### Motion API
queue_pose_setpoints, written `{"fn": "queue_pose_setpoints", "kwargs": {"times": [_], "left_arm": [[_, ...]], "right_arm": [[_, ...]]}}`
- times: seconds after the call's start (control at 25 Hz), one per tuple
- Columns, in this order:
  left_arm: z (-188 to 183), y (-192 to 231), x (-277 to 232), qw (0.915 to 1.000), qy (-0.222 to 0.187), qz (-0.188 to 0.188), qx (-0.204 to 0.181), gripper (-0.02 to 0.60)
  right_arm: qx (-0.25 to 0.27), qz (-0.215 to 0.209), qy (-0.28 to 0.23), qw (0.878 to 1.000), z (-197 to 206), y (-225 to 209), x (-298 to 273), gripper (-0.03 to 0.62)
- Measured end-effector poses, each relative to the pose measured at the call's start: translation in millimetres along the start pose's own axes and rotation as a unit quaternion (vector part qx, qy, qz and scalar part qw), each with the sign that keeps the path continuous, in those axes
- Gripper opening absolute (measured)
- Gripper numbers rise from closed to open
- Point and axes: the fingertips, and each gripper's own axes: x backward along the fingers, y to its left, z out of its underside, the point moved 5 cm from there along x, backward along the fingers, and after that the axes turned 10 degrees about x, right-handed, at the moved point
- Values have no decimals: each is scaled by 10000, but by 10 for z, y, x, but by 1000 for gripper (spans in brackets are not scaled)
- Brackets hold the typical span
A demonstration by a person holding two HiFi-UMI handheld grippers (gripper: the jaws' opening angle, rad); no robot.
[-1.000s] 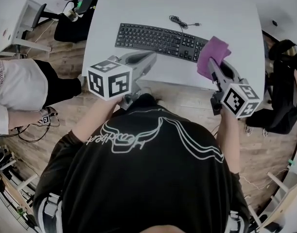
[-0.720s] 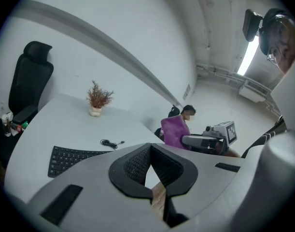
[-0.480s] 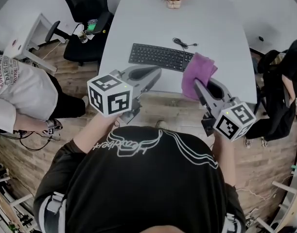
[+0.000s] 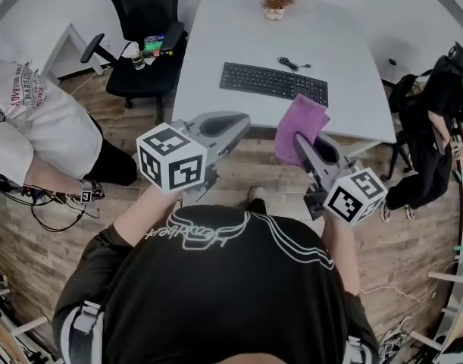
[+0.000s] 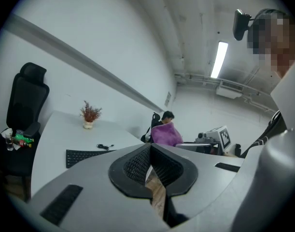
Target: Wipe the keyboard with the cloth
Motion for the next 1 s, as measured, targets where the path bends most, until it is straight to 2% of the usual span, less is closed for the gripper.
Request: {"fn": "queue_pose_setpoints", "kwargs": {"times": [0.16, 0.36, 0.76, 1.0], "left_arm": [[156, -127, 285, 10000, 36, 61, -24, 5], [247, -222, 528, 10000, 40, 66, 20, 5], [418, -338, 706, 9999, 24, 159, 53, 5], [377, -180, 767, 9998, 75, 170, 111, 5]], "right_arm": [[77, 68, 64, 9999, 60, 382, 84, 57], [44, 132, 54, 9999, 70, 647, 160, 57], [83, 242, 74, 9996, 143, 910, 291, 57], [67, 270, 118, 9995, 137, 944, 119, 57]]}}
